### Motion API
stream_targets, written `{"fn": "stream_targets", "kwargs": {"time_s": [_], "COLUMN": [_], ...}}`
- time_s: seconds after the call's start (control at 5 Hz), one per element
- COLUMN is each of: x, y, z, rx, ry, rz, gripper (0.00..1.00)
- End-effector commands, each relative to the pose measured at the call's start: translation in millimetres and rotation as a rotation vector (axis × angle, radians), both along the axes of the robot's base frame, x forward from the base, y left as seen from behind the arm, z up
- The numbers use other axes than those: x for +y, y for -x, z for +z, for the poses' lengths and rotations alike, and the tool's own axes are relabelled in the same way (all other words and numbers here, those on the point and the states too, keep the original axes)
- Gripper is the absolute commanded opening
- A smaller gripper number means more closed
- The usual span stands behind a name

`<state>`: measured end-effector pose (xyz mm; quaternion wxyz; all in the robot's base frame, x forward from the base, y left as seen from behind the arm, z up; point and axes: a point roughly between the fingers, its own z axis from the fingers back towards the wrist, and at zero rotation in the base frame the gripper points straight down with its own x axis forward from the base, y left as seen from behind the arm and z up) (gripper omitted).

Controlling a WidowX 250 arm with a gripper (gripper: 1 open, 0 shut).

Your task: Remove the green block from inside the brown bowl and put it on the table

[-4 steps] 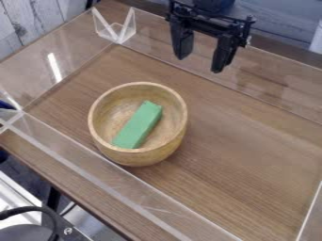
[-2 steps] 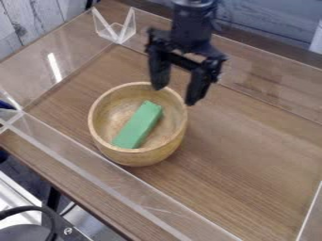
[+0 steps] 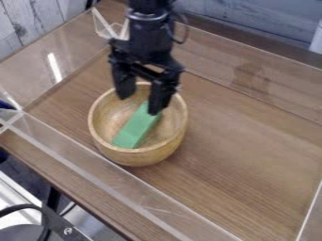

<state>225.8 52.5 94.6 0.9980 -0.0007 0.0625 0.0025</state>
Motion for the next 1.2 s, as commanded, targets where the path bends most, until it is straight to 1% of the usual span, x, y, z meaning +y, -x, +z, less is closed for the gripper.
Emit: {"fn": "stream_targets", "kwargs": {"time_s": [0.0,0.2,0.6,1.0], "x": [12,18,22,22], "y": [3.3,4.8,1.7,-2.3], "z": [3.3,-7.0,-24.3,-32.3], "rx": [-0.062,-0.075,-0.095,-0.13], "ry": [-0.014,-0.007,0.013,0.041], "rz": [-0.011,-0.004,0.002,0.01], "gripper": [1.0,1.0,1.0,1.0]}}
